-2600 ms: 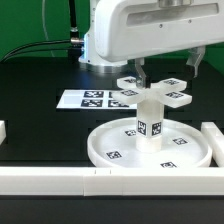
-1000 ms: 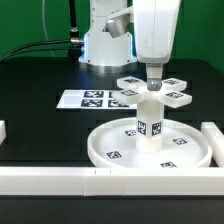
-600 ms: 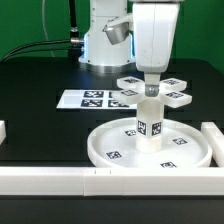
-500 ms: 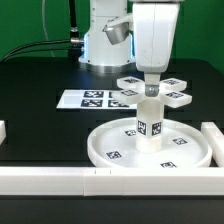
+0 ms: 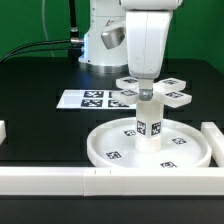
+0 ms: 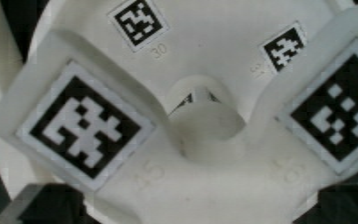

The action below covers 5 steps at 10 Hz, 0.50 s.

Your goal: Assemble round table

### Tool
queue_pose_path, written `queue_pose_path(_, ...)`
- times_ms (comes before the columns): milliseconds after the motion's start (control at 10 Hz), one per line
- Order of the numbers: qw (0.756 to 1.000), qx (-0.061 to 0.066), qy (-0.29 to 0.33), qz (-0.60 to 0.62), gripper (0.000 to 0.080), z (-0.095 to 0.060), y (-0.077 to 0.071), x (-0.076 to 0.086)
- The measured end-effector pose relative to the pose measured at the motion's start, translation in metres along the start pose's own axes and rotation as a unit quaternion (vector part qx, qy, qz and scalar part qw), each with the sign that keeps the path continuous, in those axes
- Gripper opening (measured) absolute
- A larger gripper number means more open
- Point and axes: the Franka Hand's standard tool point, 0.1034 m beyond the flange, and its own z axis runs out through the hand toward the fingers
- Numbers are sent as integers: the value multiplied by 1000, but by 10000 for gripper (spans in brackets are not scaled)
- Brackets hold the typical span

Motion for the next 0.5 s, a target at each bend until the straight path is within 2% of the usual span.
queue_pose_path(300, 1000, 4, -1, 5, 648, 5, -2, 0)
queue_pose_path(400, 1000, 4, -1, 6, 614, 5, -2, 0)
queue_pose_path(500, 1000, 4, -1, 6, 479, 5, -2, 0)
